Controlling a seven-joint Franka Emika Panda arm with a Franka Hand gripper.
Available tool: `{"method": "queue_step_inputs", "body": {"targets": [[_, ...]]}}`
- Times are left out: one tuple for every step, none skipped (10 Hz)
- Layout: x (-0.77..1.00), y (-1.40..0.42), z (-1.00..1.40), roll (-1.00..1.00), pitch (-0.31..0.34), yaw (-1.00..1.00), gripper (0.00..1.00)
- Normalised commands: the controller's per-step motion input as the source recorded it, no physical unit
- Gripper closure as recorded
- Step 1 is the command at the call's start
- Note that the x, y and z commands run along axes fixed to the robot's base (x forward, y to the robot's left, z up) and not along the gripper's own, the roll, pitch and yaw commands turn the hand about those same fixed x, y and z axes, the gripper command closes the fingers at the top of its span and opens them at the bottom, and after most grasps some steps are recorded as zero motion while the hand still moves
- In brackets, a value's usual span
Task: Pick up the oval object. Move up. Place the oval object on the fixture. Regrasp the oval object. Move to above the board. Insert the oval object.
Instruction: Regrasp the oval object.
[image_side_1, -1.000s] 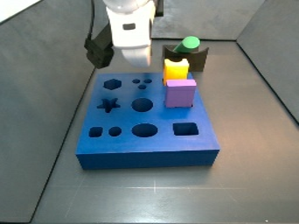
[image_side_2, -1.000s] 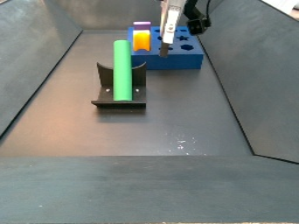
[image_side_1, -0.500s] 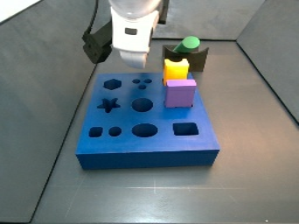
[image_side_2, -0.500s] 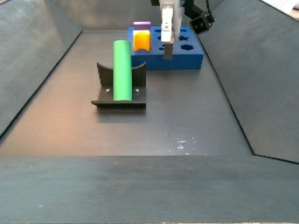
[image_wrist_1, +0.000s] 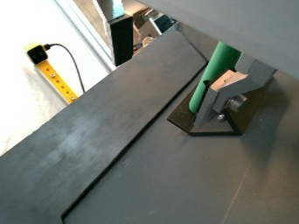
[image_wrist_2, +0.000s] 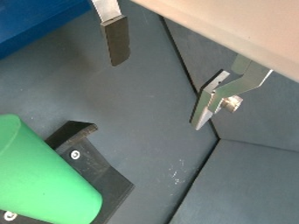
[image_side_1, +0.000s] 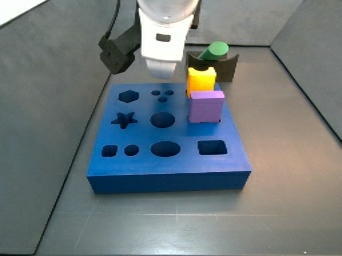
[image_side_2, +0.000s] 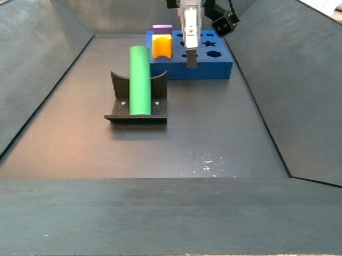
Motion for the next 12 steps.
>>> {"method": "queue_step_inputs", "body": {"targets": [[0.04, -0.04, -0.01, 0.06, -0.111, 0.27, 0.0], [0.04, -0.04, -0.01, 0.06, -0.122, 0.2, 0.0], [1.0, -0.02, 0.0, 0.04, -0.083, 0.24, 0.0], [1.0, -0.02, -0.01, 0.05, -0.074, 0.18, 0.0], [1.0, -0.02, -0.02, 0.06, -0.064, 0.15, 0.0], [1.0, -0.02, -0.03, 0.08, -0.057, 0.09, 0.0], [1.0, -0.02, -0.03, 0.09, -0.055, 0.06, 0.0], [1.0, -0.02, -0.03, 0.1, -0.042, 0.03, 0.0], [1.0, -0.02, -0.03, 0.1, -0.026, 0.01, 0.0], [1.0, -0.01, -0.04, 0.1, -0.001, -0.01, 0.0], [1.0, -0.01, -0.04, 0.11, 0.018, -0.02, 0.0], [1.0, -0.01, -0.04, 0.1, 0.045, -0.02, 0.0]]}}
